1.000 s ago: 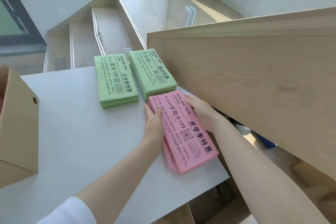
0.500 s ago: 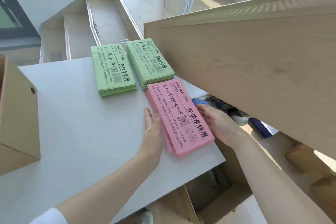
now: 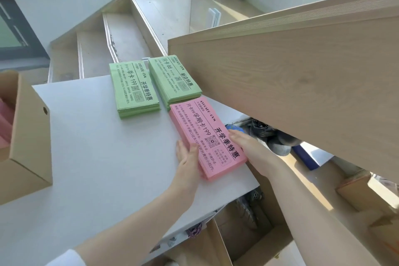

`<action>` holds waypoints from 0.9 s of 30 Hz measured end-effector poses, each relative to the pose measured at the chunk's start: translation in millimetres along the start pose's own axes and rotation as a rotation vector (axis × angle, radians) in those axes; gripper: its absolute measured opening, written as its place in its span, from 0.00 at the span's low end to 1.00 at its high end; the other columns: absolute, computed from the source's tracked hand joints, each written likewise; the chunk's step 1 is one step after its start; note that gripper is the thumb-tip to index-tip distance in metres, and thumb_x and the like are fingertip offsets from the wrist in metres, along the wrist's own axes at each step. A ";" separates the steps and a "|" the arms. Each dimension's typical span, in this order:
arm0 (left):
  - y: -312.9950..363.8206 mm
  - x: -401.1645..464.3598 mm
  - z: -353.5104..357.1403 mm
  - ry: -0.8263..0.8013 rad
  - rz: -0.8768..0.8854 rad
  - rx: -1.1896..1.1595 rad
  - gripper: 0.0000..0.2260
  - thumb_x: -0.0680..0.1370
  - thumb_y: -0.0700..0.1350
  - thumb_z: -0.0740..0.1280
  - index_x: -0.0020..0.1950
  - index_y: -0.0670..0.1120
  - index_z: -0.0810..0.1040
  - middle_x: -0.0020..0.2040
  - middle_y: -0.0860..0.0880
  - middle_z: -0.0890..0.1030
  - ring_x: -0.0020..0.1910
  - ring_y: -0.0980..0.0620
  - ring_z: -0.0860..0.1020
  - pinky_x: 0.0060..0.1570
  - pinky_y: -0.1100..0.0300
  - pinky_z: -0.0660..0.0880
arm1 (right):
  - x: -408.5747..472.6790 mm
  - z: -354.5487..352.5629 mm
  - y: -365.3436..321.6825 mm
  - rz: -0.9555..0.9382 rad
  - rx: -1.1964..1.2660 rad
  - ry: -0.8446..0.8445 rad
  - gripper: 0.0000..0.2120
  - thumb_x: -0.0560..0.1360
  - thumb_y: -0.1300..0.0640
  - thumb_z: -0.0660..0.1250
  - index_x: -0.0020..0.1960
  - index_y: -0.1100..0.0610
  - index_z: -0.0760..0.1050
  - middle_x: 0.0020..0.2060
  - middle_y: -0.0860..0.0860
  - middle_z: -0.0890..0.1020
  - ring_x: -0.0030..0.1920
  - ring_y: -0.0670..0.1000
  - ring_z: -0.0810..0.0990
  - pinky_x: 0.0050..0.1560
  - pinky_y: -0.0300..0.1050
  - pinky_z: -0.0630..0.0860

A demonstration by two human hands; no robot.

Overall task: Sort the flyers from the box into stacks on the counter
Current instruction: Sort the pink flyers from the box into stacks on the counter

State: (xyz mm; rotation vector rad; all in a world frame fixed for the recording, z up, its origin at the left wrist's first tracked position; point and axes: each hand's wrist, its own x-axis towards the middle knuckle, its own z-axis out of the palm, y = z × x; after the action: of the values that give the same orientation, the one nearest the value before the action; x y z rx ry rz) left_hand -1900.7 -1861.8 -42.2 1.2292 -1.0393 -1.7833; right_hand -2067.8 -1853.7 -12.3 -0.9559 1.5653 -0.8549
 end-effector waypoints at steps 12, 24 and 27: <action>47.4 83.5 -9.3 0.046 0.077 0.010 0.32 0.76 0.65 0.53 0.75 0.59 0.40 0.77 0.56 0.53 0.74 0.53 0.57 0.73 0.48 0.56 | 72.5 21.2 -60.1 0.018 -0.011 -0.012 0.11 0.80 0.57 0.54 0.51 0.51 0.74 0.52 0.53 0.82 0.52 0.55 0.81 0.58 0.55 0.75; 53.3 78.2 -9.9 0.007 0.085 -0.100 0.29 0.80 0.57 0.49 0.75 0.55 0.36 0.75 0.55 0.57 0.71 0.55 0.62 0.70 0.58 0.55 | 77.2 19.5 -52.5 -0.023 -0.096 0.010 0.16 0.79 0.55 0.57 0.66 0.52 0.64 0.69 0.53 0.69 0.67 0.53 0.70 0.65 0.53 0.69; 65.3 58.3 -24.8 0.010 0.135 0.022 0.25 0.82 0.54 0.50 0.76 0.54 0.43 0.74 0.60 0.52 0.70 0.63 0.53 0.63 0.64 0.50 | 55.2 25.3 -64.5 -0.209 -0.337 0.206 0.24 0.79 0.56 0.59 0.74 0.55 0.58 0.71 0.48 0.64 0.70 0.46 0.62 0.67 0.42 0.60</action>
State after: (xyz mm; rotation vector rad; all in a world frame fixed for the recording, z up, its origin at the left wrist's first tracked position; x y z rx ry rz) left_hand -1886.1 -1945.7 -10.2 1.1522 -1.1122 -1.6648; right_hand -2040.0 -1932.1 18.3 -1.3252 1.8474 -0.8708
